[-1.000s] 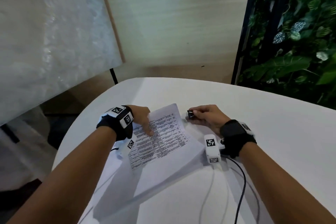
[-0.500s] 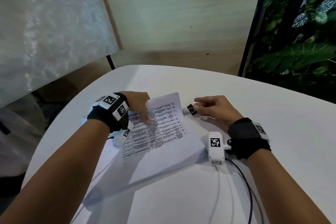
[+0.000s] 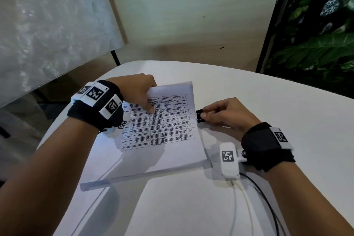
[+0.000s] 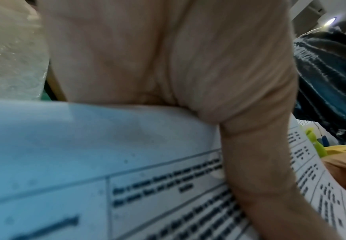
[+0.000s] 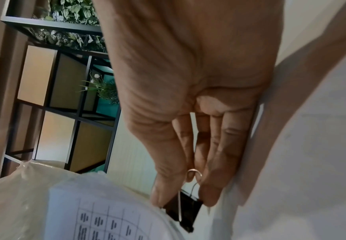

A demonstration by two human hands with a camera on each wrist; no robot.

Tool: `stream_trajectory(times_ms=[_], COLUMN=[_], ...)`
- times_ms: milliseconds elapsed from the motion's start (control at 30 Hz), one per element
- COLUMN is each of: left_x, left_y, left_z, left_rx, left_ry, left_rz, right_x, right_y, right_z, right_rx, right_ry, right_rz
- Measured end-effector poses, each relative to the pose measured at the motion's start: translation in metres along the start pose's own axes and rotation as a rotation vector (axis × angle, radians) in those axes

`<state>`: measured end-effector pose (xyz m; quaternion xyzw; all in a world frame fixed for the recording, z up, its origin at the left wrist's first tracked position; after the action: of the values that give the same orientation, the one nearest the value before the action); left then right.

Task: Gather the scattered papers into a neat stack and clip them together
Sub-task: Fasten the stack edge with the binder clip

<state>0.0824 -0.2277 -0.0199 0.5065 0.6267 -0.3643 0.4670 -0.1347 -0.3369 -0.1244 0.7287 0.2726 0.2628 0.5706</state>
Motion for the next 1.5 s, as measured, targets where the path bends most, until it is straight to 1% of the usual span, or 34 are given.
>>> stream_trajectory(times_ms=[67, 167, 433, 600, 700, 800, 967, 1233, 1400, 1500], left_x=[-0.003, -0.004, -0.005, -0.012, -0.016, -0.019, -0.020, -0.008, -0.004, -0.002], left_y=[0.004, 0.007, 0.014, 0.013, 0.014, 0.012, 0.009, 0.003, -0.001, -0.001], left_z=[-0.003, -0.006, -0.011, -0.018, -0.023, -0.025, -0.021, -0.002, 0.007, 0.011], left_rx=[0.004, -0.002, -0.070, -0.084, -0.097, -0.082, -0.102, -0.029, 0.010, 0.028], left_ry=[-0.002, 0.000, -0.041, -0.039, -0.014, 0.019, 0.063, 0.136, 0.173, 0.217], left_rz=[-0.021, -0.026, 0.027, 0.042, 0.014, -0.036, -0.055, -0.076, -0.099, -0.140], right_x=[0.000, 0.004, 0.018, 0.019, 0.019, 0.019, 0.018, 0.013, 0.011, 0.011], right_y=[-0.002, -0.006, -0.001, 0.004, 0.003, 0.002, 0.004, 0.011, 0.010, 0.009], right_z=[-0.001, -0.001, -0.008, -0.006, -0.005, -0.004, -0.006, -0.010, -0.008, -0.006], right_rx=[0.001, 0.015, -0.001, -0.065, -0.074, -0.065, -0.087, -0.129, -0.128, -0.122], right_ry=[-0.016, 0.004, 0.075, -0.010, -0.016, -0.024, -0.034, -0.072, -0.044, -0.021], right_rz=[0.047, 0.141, 0.139, 0.099, 0.120, 0.136, 0.157, 0.191, 0.193, 0.177])
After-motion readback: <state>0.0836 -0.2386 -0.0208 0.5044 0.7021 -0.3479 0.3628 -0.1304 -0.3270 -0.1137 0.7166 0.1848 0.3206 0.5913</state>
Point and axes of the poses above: each hand's wrist, its own z-axis towards the middle knuckle, its own x-axis out of the palm, y = z × x, the point moved 5 cm from there along z, towards the middle knuckle, and after that the axes turned 7 degrees about z, right-handed, at the moved point
